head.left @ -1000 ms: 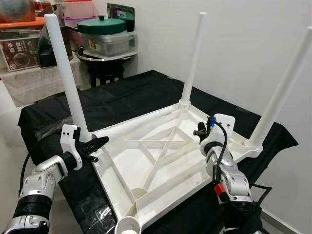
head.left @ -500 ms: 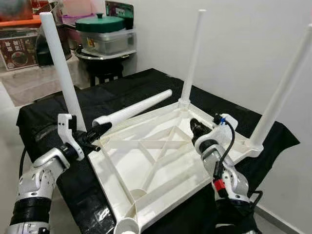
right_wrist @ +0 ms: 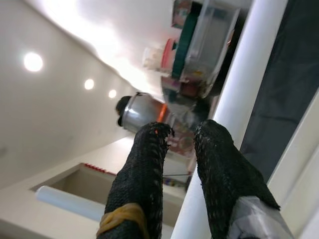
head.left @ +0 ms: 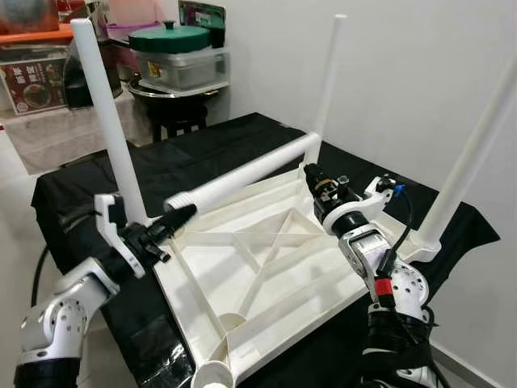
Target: Building children table
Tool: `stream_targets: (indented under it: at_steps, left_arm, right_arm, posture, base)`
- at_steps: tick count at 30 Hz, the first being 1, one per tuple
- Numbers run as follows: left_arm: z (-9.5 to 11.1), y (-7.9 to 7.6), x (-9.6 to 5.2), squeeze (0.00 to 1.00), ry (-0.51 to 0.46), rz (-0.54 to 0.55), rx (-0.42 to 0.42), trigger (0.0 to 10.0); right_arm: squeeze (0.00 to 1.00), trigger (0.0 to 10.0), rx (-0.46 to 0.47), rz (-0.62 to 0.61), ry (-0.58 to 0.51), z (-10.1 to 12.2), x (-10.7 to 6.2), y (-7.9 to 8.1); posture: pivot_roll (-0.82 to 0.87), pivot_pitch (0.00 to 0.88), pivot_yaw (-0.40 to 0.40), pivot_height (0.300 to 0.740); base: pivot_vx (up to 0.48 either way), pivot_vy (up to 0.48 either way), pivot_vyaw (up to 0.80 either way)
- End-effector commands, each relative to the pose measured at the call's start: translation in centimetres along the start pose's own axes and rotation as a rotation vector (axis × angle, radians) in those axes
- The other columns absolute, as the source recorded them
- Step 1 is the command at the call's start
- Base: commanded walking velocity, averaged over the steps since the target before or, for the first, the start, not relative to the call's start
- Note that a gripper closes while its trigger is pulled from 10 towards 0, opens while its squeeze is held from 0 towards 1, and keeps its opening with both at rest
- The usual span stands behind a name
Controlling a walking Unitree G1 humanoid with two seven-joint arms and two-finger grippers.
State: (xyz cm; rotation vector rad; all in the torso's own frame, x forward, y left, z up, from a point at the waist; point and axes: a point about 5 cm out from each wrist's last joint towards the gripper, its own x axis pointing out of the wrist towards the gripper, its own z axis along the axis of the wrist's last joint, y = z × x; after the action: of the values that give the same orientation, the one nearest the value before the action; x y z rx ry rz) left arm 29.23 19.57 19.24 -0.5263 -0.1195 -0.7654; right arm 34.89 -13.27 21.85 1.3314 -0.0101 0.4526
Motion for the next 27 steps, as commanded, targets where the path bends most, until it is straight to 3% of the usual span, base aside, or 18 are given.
stream_targets:
  at_steps: [1,6,13,14,19,20,27]
  left_arm:
    - [0.2,-1.0,0.3,0.0,-0.021,-0.051,-0.021,10.0]
    - [-0.1,-1.8,0.8,0.0,-0.041,-0.06,-0.048,10.0]
    - [-0.4,-2.7,1.2,0.0,-0.056,-0.07,-0.091,10.0]
    - [-0.6,-2.8,1.1,0.0,-0.049,-0.069,-0.092,10.0]
    - [-0.7,-2.9,1.1,0.0,-0.045,-0.069,-0.093,10.0]
    - [-0.6,-2.9,1.0,0.0,-0.043,-0.068,-0.093,10.0]
    - [-0.6,-3.2,1.0,0.0,-0.033,-0.076,-0.097,10.0]
  right_arm:
    - [0.0,10.0,0.161,0.095,0.08,-4.3,1.3,1.4]
    - [0.0,10.0,0.186,0.111,0.145,-5.5,1.2,1.3]
    - [0.0,10.0,0.217,0.13,0.176,-5.5,0.7,1.2]
    - [0.82,10.0,0.205,0.139,0.187,-5.5,0.7,1.3]
    - [0.82,10.0,0.198,0.144,0.193,-5.6,0.7,1.4]
    - [1.0,10.0,0.19,0.172,0.196,-5.7,0.6,1.8]
    - [1.0,10.0,0.185,0.2,0.206,-6.0,0.4,1.7]
  posture:
    - [0.06,0.0,-0.07,0.74]
    - [0.06,0.0,-0.075,0.74]
    - [0.06,0.0,-0.075,0.74]
    - [0.06,0.0,-0.075,0.74]
    - [0.06,0.0,-0.075,0.74]
    - [0.06,0.0,-0.077,0.74]
    - [0.06,0.0,-0.081,0.74]
  base:
    - [0.0,0.0,0.0]
    - [0.0,0.0,0.0]
    - [0.0,0.0,0.0]
    - [0.0,0.0,0.0]
    - [0.0,0.0,0.0]
    - [0.0,0.0,0.0]
    - [0.0,0.0,0.0]
